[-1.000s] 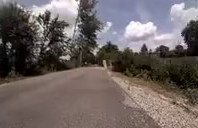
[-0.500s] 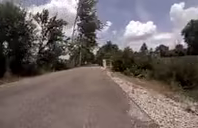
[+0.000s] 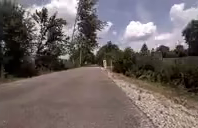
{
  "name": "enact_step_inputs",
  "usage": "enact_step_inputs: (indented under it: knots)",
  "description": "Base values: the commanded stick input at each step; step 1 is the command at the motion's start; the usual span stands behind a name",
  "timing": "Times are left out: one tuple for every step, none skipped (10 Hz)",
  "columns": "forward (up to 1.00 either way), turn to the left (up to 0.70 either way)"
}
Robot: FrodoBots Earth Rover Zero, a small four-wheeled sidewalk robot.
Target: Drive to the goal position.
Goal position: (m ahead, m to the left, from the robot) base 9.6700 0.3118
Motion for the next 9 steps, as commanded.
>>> enact_step_inputs:
  knots:
    - [0.7,0.0]
    - [0.7,0.0]
    - [0.7,0.0]
    - [0.7,0.0]
    - [0.7,0.0]
    - [0.7,0.0]
    - [0.7,0.0]
    - [0.7,0.0]
    - [0.7,0.0]
